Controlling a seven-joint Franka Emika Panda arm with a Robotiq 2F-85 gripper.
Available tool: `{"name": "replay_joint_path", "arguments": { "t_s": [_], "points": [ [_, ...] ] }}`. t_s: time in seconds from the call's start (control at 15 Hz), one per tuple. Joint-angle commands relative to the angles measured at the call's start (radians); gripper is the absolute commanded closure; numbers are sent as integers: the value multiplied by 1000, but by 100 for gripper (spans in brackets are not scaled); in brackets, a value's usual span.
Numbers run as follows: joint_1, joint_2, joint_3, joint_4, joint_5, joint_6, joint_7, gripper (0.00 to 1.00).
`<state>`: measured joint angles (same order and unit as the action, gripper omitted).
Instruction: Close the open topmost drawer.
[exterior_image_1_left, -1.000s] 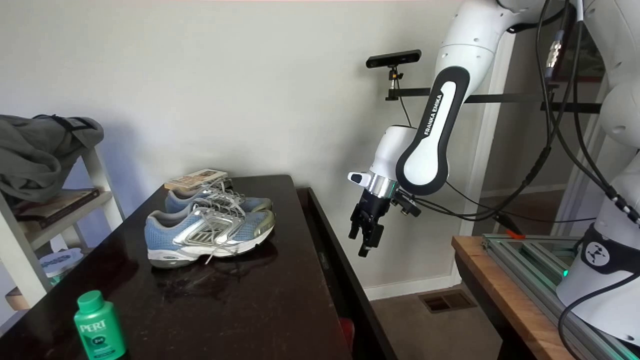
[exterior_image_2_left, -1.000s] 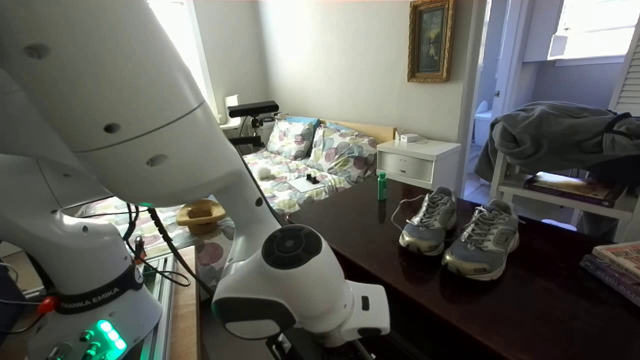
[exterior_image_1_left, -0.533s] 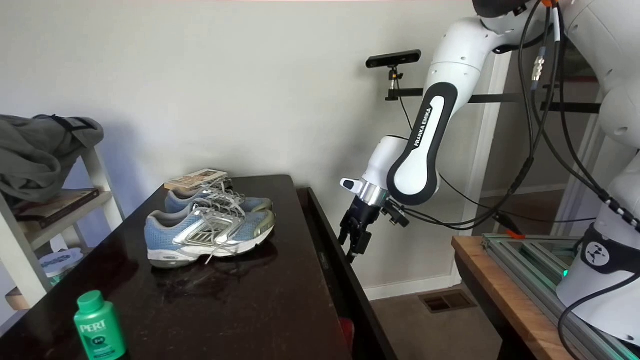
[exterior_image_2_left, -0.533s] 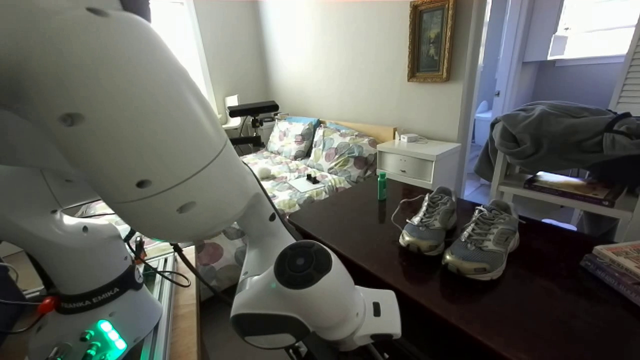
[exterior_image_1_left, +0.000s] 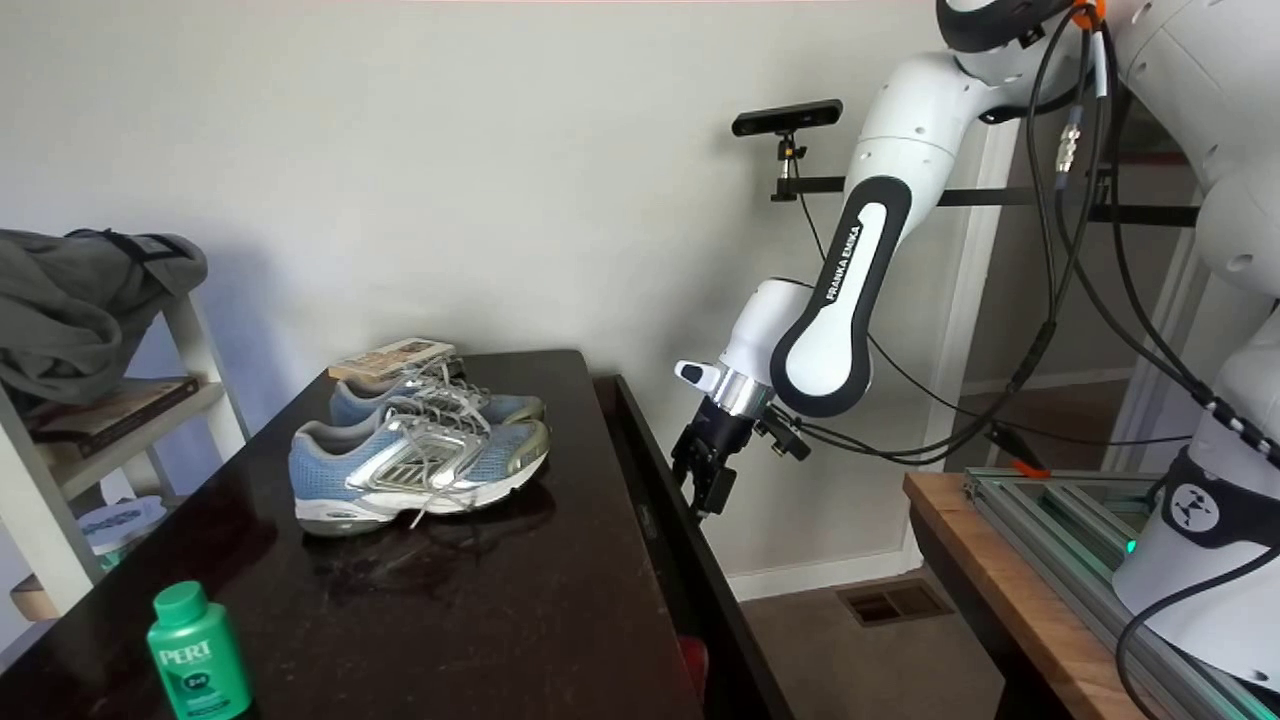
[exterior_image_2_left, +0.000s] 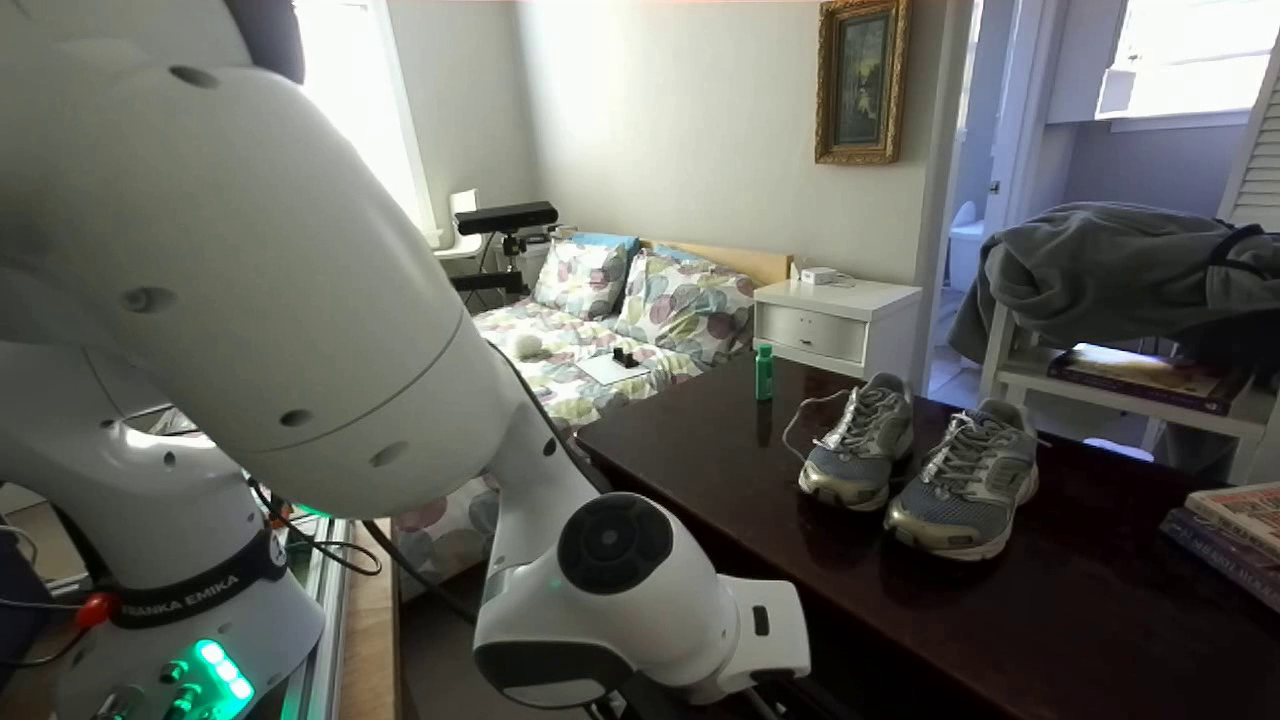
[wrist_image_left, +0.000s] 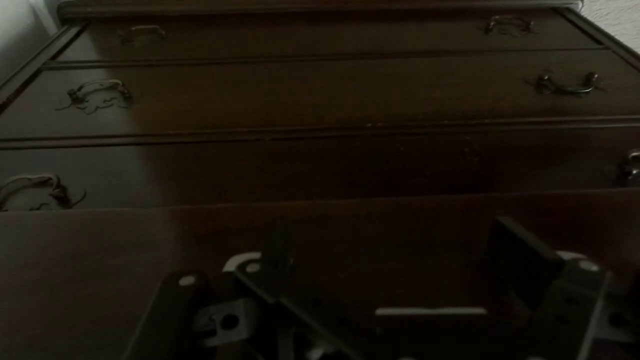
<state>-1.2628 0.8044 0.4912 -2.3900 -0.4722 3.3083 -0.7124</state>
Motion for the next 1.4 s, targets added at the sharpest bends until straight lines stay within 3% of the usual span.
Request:
{"name": "replay_joint_path", "arguments": {
  "t_s": [0.0, 0.47, 1.33],
  "points": [
    [-10, 42, 35, 42, -43, 24, 25, 0],
    [5, 46, 66, 79, -35, 21, 35, 0],
    [22, 162, 144, 226, -25, -23, 41, 0]
  ]
}}
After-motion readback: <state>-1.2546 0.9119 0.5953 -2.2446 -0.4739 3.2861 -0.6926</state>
